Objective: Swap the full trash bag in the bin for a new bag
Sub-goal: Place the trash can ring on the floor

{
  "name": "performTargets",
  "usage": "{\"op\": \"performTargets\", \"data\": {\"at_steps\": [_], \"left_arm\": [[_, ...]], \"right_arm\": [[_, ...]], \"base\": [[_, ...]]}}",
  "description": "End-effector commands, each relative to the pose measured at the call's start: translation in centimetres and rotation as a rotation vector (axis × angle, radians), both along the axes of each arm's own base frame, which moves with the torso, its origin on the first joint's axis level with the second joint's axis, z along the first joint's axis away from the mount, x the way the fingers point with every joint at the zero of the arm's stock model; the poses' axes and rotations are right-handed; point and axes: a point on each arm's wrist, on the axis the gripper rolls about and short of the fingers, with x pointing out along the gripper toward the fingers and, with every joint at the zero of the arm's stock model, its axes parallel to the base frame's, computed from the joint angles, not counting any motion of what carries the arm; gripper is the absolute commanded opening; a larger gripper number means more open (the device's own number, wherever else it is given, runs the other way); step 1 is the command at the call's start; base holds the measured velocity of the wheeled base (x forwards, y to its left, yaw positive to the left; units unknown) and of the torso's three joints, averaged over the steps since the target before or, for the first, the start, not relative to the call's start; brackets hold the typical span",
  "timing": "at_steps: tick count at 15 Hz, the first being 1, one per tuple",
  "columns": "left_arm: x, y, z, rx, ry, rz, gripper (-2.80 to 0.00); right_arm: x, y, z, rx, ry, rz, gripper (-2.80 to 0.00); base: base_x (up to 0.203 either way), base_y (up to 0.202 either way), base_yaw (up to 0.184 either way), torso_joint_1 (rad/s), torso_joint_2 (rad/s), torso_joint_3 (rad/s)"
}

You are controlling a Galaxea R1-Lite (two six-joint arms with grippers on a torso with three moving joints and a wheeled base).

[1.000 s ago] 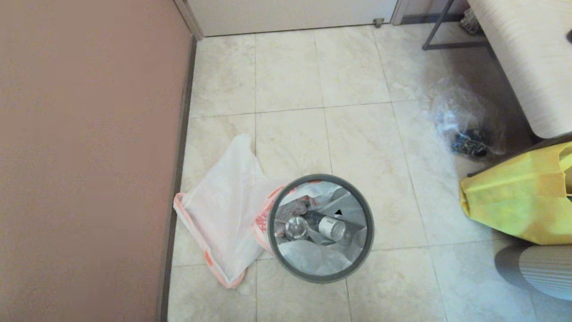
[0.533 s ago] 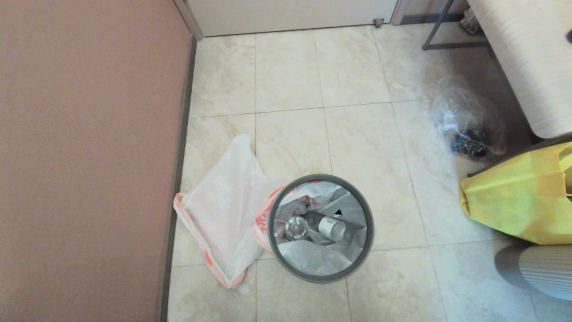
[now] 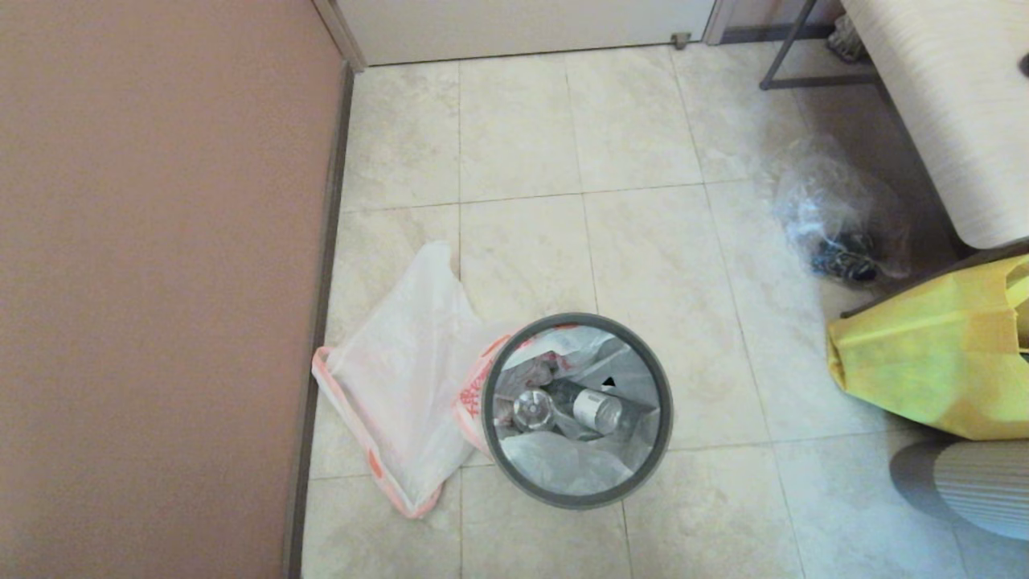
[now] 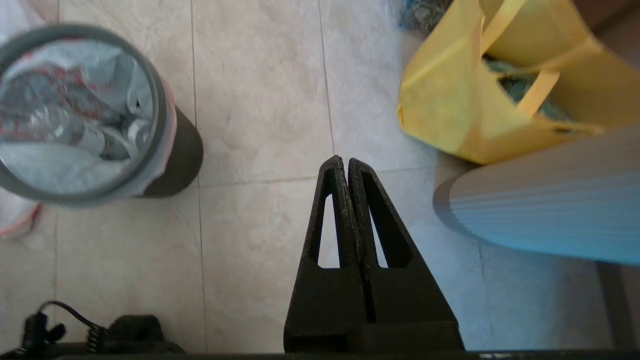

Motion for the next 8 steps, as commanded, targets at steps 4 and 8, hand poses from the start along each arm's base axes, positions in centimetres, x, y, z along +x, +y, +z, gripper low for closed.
{"op": "performTargets", "data": {"at_steps": [4,8], "left_arm": [[0.1,0.0,-0.3,0.001,0.011,0.000,-2.80],[0.1,0.0,-0.3,0.001,0.011,0.000,-2.80]], "right_arm": [[5.4,0.1,6.2,-0.037,0.162,0.009,-2.80],[10.2,0.2,6.8,-0.058,0.314,0.041,-2.80]], "base": [[0.000,0.000,0.000,0.000,0.00,0.000],[0.000,0.000,0.000,0.000,0.00,0.000]]}}
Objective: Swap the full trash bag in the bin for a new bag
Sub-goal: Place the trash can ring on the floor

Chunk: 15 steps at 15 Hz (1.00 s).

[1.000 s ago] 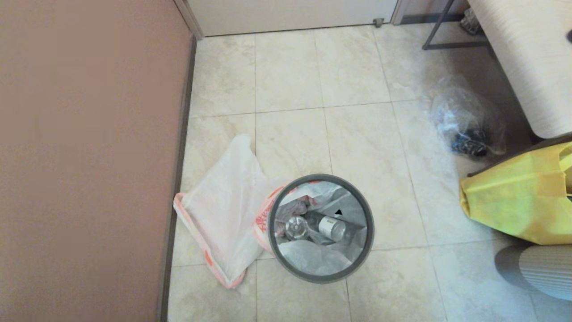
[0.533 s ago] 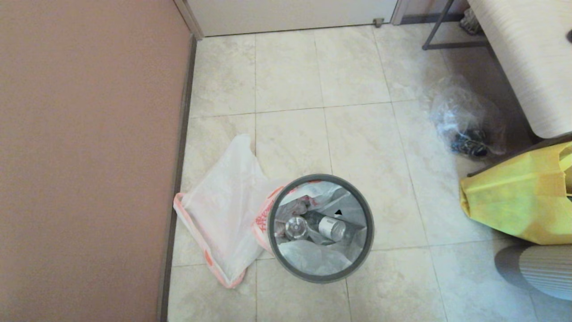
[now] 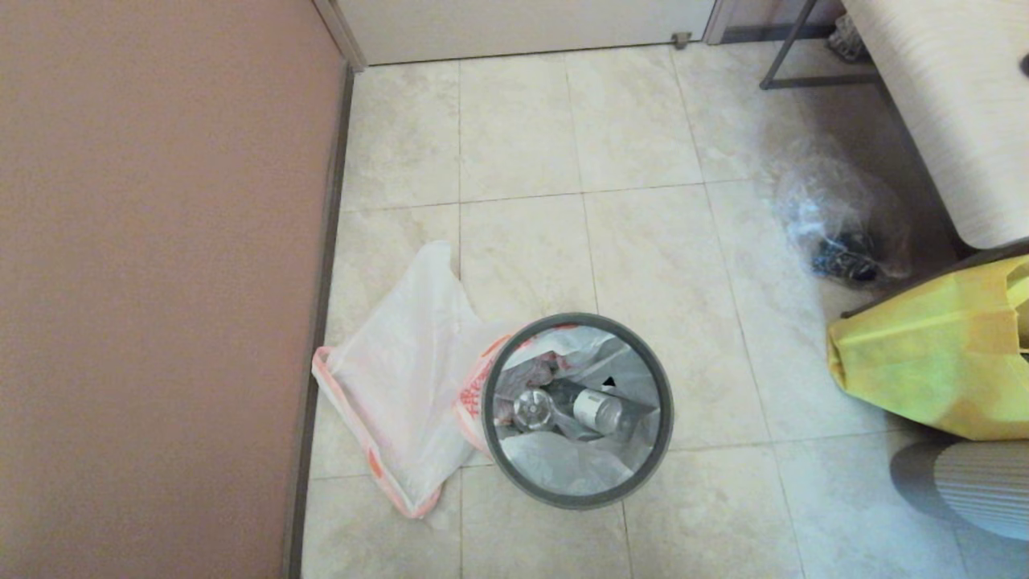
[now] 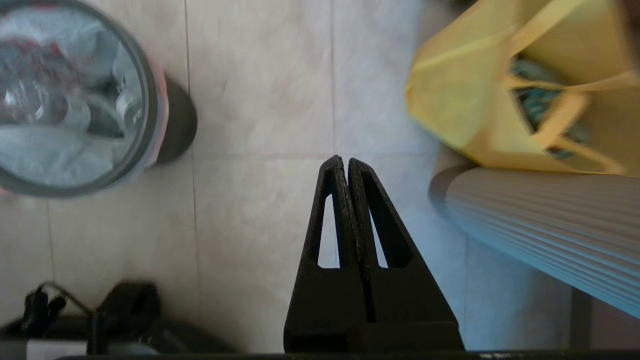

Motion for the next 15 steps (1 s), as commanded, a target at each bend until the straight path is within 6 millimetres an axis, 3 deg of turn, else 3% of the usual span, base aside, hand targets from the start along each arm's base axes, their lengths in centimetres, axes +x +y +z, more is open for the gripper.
{"op": "performTargets", "data": {"at_steps": [1,5,9,11,15], "left_arm": [[0.1,0.0,-0.3,0.001,0.011,0.000,-2.80],[0.1,0.0,-0.3,0.001,0.011,0.000,-2.80],[0.1,0.0,-0.3,0.001,0.011,0.000,-2.80],[0.1,0.0,-0.3,0.001,0.011,0.000,-2.80],[0.1,0.0,-0.3,0.001,0.011,0.000,-2.80]], "right_arm": [[3.6,0.2,-0.2,0.001,0.128,0.030,-2.80],[9.0,1.3,-2.2,-0.006,0.350,0.144,-2.80],[13.8,4.5,-4.6,-0.077,0.459,0.286,-2.80],[16.6,7.2,-6.2,-0.128,0.464,0.315,-2.80],[18.9,13.9,-8.4,-0.201,0.458,0.320,-2.80]], "base": [[0.000,0.000,0.000,0.000,0.00,0.000],[0.000,0.000,0.000,0.000,0.00,0.000],[0.000,0.000,0.000,0.000,0.00,0.000],[0.000,0.000,0.000,0.000,0.00,0.000],[0.000,0.000,0.000,0.000,0.00,0.000]]}}
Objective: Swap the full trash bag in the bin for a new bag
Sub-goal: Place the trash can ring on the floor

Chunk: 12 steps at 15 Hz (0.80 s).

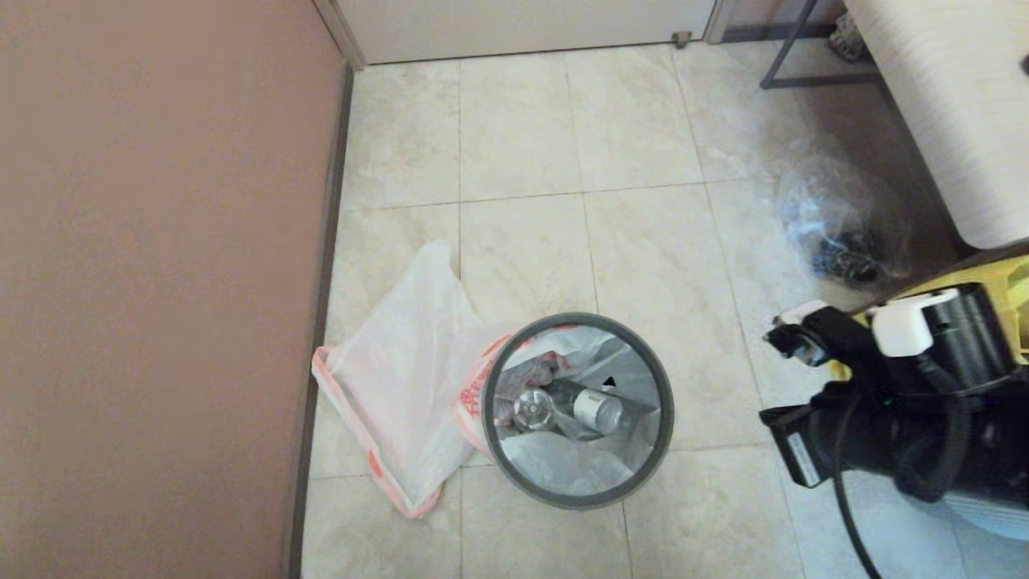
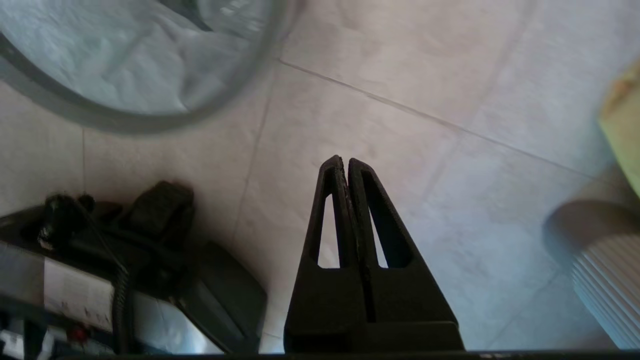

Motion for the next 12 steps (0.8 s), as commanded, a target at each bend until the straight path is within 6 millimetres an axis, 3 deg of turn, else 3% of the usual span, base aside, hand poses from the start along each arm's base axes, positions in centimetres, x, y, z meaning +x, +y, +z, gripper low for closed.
{"op": "performTargets", "data": {"at_steps": [1,6,9,10,12], "left_arm": [[0.1,0.0,-0.3,0.001,0.011,0.000,-2.80],[0.1,0.0,-0.3,0.001,0.011,0.000,-2.80],[0.1,0.0,-0.3,0.001,0.011,0.000,-2.80],[0.1,0.0,-0.3,0.001,0.011,0.000,-2.80],[0.1,0.0,-0.3,0.001,0.011,0.000,-2.80]], "right_arm": [[1.5,2.7,-2.1,-0.046,0.057,0.026,-2.80],[6.5,4.8,-4.1,0.003,0.075,-0.059,-2.80],[8.5,5.7,-5.3,0.035,-0.012,-0.055,-2.80],[8.9,5.9,-5.1,0.025,-0.030,-0.047,0.00],[9.8,6.7,-4.2,0.023,-0.084,-0.079,0.00]], "base": [[0.000,0.000,0.000,0.000,0.00,0.000],[0.000,0.000,0.000,0.000,0.00,0.000],[0.000,0.000,0.000,0.000,0.00,0.000],[0.000,0.000,0.000,0.000,0.00,0.000],[0.000,0.000,0.000,0.000,0.00,0.000]]}}
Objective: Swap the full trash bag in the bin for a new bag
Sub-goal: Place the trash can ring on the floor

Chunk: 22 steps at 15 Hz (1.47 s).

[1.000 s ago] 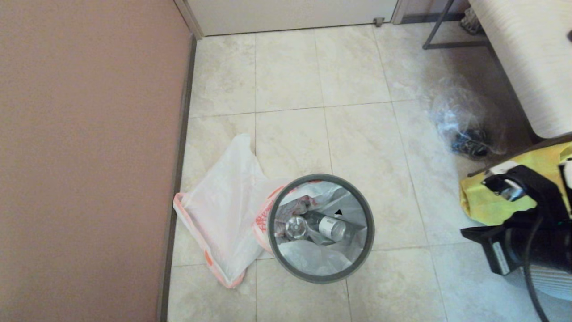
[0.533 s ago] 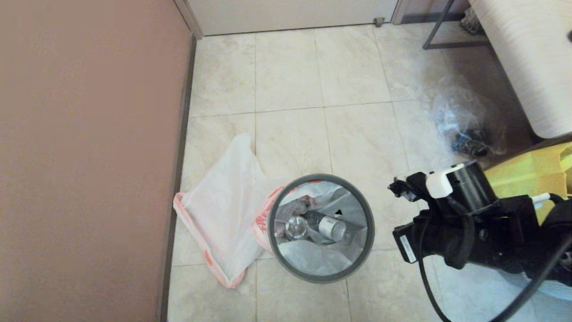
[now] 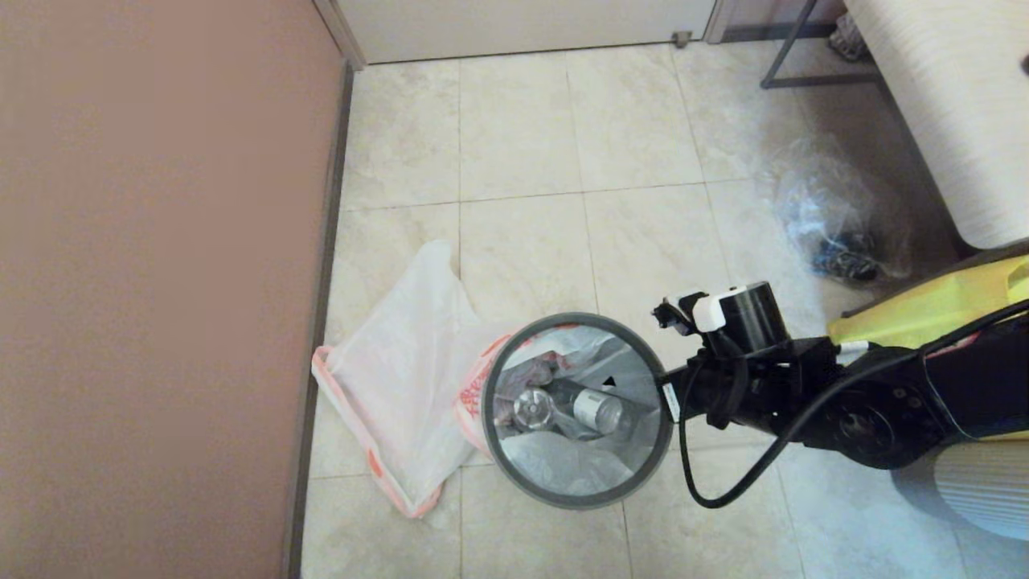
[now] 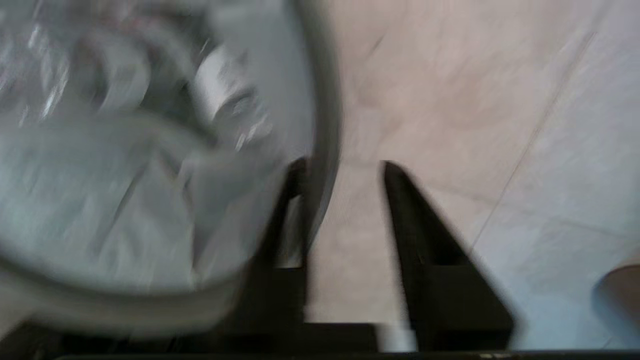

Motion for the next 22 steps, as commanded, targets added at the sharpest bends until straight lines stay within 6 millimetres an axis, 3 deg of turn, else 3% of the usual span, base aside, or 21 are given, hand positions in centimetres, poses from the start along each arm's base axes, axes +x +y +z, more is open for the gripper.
{"op": "performTargets", "data": {"at_steps": [1,4,5,10,14,18,22], "left_arm": [[0.1,0.0,-0.3,0.001,0.011,0.000,-2.80],[0.1,0.0,-0.3,0.001,0.011,0.000,-2.80],[0.1,0.0,-0.3,0.001,0.011,0.000,-2.80],[0.1,0.0,-0.3,0.001,0.011,0.000,-2.80],[0.1,0.0,-0.3,0.001,0.011,0.000,-2.80],[0.1,0.0,-0.3,0.001,0.011,0.000,-2.80],[0.1,0.0,-0.3,0.001,0.011,0.000,-2.80]], "right_arm": [[0.6,0.8,-0.3,-0.006,-0.009,-0.001,0.00],[1.3,1.0,-1.3,-0.021,0.009,-0.012,0.00],[1.7,0.8,-1.7,-0.025,0.017,-0.021,-2.80],[2.1,0.8,-2.2,-0.030,0.024,-0.027,-2.80],[0.9,1.1,-0.3,-0.014,-0.009,-0.004,-2.80],[-1.9,2.1,1.6,-0.024,-0.027,0.033,-2.80],[-5.4,1.5,4.1,-0.003,-0.050,0.081,-2.80]], "base": [[0.000,0.000,0.000,0.000,0.00,0.000],[0.000,0.000,0.000,0.000,0.00,0.000],[0.000,0.000,0.000,0.000,0.00,0.000],[0.000,0.000,0.000,0.000,0.00,0.000],[0.000,0.000,0.000,0.000,0.00,0.000],[0.000,0.000,0.000,0.000,0.00,0.000],[0.000,0.000,0.000,0.000,0.00,0.000]]}}
